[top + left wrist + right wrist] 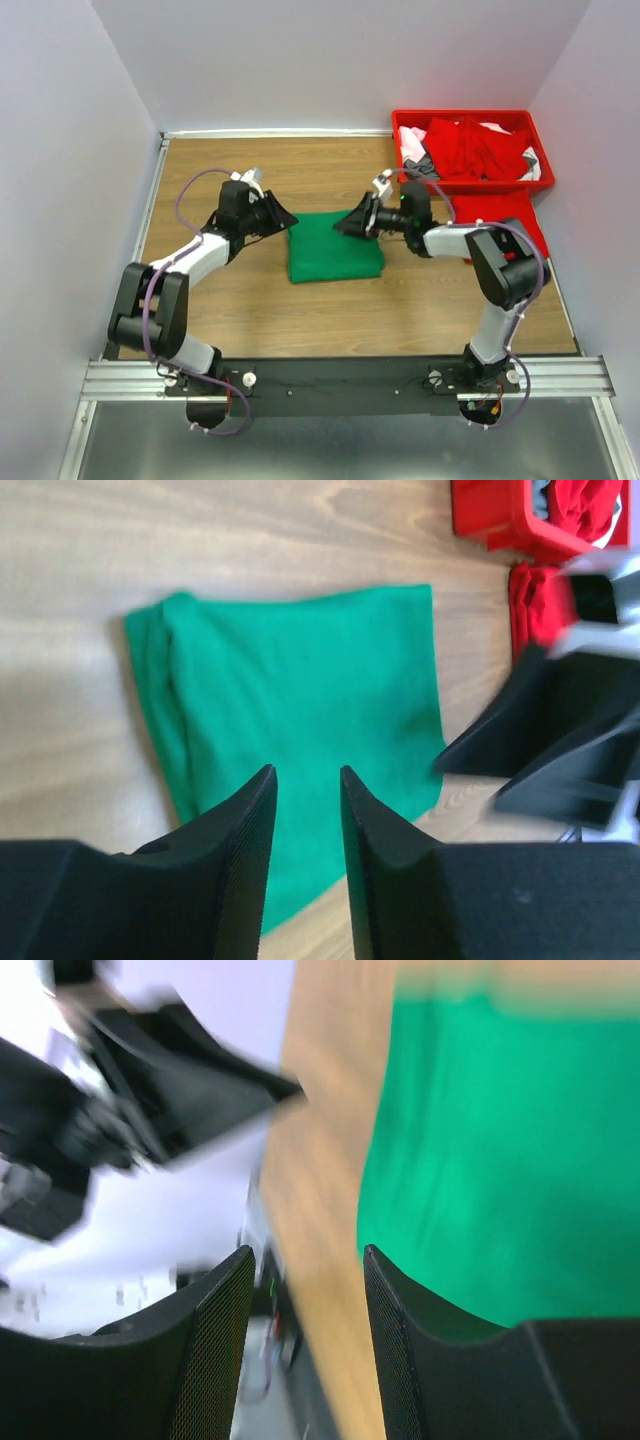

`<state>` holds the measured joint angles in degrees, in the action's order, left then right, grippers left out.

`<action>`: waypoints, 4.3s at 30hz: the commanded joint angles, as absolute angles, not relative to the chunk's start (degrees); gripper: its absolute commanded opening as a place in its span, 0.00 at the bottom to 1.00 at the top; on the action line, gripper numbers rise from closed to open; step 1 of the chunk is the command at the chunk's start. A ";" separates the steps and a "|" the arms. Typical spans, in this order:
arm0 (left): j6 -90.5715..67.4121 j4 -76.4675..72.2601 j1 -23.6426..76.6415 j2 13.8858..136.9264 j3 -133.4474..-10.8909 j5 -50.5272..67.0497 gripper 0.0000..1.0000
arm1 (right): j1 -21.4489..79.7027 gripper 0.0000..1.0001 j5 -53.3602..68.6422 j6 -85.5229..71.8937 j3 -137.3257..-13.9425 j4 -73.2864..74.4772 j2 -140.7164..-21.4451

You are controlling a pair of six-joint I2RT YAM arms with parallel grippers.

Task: Fold and stack the t-shirts
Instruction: Fold the tshirt, then neatly place the folded tshirt to the corner

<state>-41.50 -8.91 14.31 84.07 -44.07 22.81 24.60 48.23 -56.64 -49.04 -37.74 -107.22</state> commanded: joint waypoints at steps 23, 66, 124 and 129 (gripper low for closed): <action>-41.84 -12.40 8.88 106.01 -55.11 25.58 0.30 | 10.20 0.34 31.82 -49.92 -55.29 -33.84 -117.79; -15.38 22.85 62.31 121.10 -88.15 -27.76 0.58 | 9.14 1.00 -8.00 -33.49 -42.36 30.85 -64.51; -22.50 17.93 62.31 102.39 -74.35 -18.73 0.07 | 22.94 0.14 37.62 -63.03 -45.34 -31.49 -115.48; -23.55 18.02 62.23 100.38 -74.18 -17.05 0.39 | 22.94 0.01 34.11 -53.64 -49.03 -16.65 -112.86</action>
<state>-21.47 19.79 61.73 104.40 -74.11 -20.69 22.55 38.06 -62.63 -45.54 -30.52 -113.99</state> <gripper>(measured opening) 0.308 0.057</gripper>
